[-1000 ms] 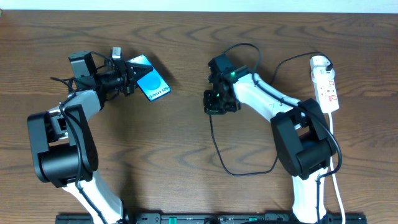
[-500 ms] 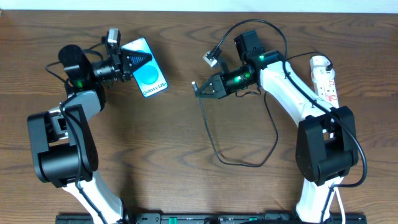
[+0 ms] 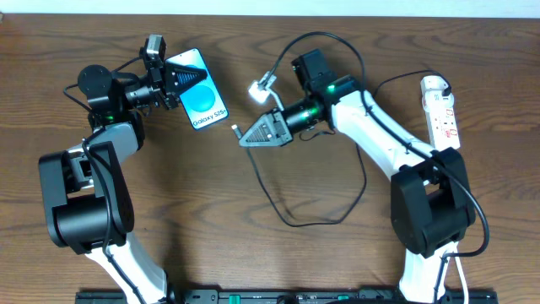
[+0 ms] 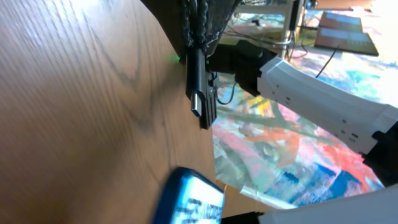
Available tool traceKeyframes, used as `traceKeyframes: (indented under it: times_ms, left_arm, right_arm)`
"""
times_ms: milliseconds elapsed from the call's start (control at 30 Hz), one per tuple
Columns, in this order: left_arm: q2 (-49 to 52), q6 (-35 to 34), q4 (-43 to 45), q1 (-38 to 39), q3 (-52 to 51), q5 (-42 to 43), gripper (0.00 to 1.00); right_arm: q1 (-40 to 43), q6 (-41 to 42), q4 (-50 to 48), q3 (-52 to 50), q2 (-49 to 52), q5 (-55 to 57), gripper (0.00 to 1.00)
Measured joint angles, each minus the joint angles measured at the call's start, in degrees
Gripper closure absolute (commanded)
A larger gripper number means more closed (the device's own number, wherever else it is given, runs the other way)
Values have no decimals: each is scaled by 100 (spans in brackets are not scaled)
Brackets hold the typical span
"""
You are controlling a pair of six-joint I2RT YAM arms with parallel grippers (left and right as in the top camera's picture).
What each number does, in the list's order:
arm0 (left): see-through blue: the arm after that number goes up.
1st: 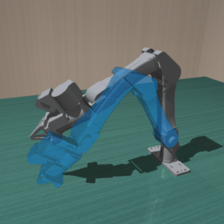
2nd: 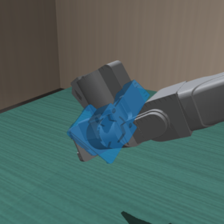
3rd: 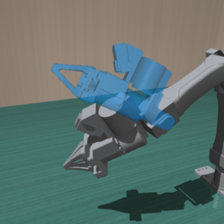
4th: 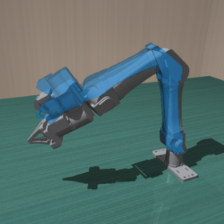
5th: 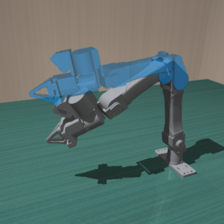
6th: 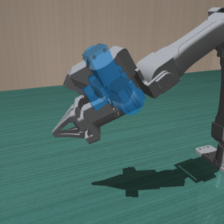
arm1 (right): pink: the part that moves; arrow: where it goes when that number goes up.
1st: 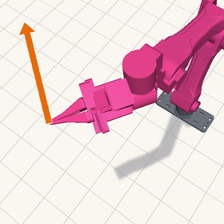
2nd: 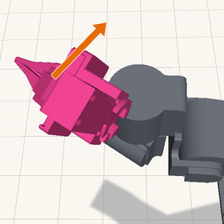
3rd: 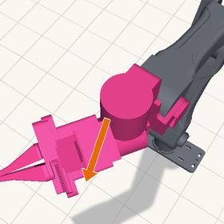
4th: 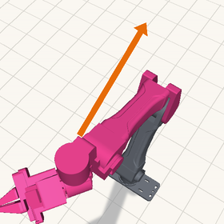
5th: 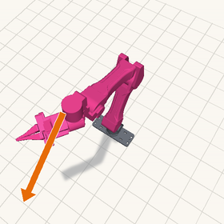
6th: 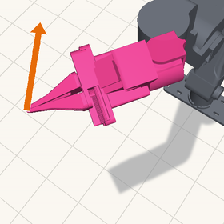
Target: Plug charger to phone and switch on socket
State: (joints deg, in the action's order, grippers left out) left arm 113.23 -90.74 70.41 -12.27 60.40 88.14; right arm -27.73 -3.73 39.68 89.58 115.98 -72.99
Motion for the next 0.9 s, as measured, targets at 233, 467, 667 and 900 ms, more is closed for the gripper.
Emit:
traceKeyframes:
  times_ms: [233, 467, 667, 900]
  left_arm:
    - [0, -101, 4, 0, 0, -87, 93]
    - [0, -103, 4, 2, 0, -256, 93]
    - [0, -101, 4, 0, 0, -315, 93]
    - [0, -101, 4, 2, 0, -428, 93]
  right_arm:
    - [-138, 695, -800, 0, 0, -46, 99]
    - [-146, 1180, -1040, 0, 0, -52, 99]
    - [-212, 1294, -1043, 0, 0, -52, 99]
    - [-243, 1405, -1043, 0, 0, -7, 99]
